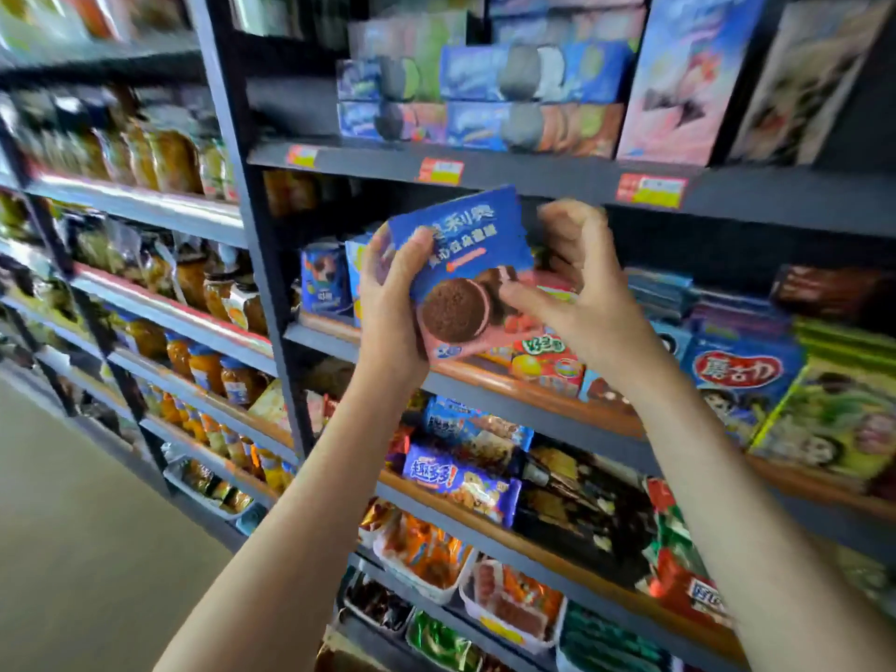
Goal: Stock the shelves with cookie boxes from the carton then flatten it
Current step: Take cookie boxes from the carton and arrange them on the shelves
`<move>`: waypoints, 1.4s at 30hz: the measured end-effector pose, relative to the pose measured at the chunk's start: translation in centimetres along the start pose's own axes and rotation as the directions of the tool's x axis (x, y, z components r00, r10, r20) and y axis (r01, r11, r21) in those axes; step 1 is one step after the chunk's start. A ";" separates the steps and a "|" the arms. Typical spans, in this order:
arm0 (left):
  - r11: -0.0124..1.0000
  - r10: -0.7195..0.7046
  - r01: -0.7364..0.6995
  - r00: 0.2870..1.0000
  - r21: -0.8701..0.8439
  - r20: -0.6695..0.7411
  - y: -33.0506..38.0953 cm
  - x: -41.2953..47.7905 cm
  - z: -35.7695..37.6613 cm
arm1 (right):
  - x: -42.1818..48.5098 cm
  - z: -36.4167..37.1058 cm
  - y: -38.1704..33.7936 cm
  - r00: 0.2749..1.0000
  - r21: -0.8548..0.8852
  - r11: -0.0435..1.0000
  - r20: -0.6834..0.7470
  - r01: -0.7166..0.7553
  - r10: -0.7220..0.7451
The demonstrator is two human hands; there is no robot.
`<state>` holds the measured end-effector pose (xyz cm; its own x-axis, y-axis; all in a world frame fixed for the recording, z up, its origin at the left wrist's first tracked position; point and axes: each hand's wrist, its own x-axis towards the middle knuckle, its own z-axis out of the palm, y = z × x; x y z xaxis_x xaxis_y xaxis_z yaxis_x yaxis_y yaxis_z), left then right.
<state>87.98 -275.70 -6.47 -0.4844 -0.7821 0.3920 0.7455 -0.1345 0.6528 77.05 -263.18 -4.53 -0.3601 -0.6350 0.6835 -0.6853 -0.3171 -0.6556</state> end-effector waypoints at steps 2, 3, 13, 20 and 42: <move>1.000 -0.025 0.026 0.995 -0.004 0.100 0.2 0.2 3.6 | 0.9 -2.0 -1.5 0.998 0.048 0.997 -0.019 0.054 -0.053; 0.999 -0.036 0.038 0.988 -0.005 0.149 0.4 0.1 5.3 | 1.3 -3.0 -2.3 0.998 0.064 0.996 -0.036 0.061 -0.058; 0.997 0.039 -0.064 0.924 0.052 0.381 0.8 1.2 15.5 | 3.3 -11.8 -6.7 0.980 0.106 0.994 -0.199 0.016 0.006; 0.935 0.111 -0.263 0.856 0.239 0.505 0.3 3.0 21.2 | 4.6 -19.8 -8.4 0.917 0.154 0.986 -0.398 0.066 0.001; 0.120 -0.542 -0.776 0.471 0.619 0.696 -8.2 9.7 33.4 | 9.4 -31.8 -1.4 0.879 -0.862 0.189 -0.476 -0.470 0.019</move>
<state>61.84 -261.85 13.67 -0.9508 0.1280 0.2821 0.1821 0.9676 0.1748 54.46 -246.27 12.99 -0.6308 -0.2293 0.7413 -0.5058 0.8460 -0.1688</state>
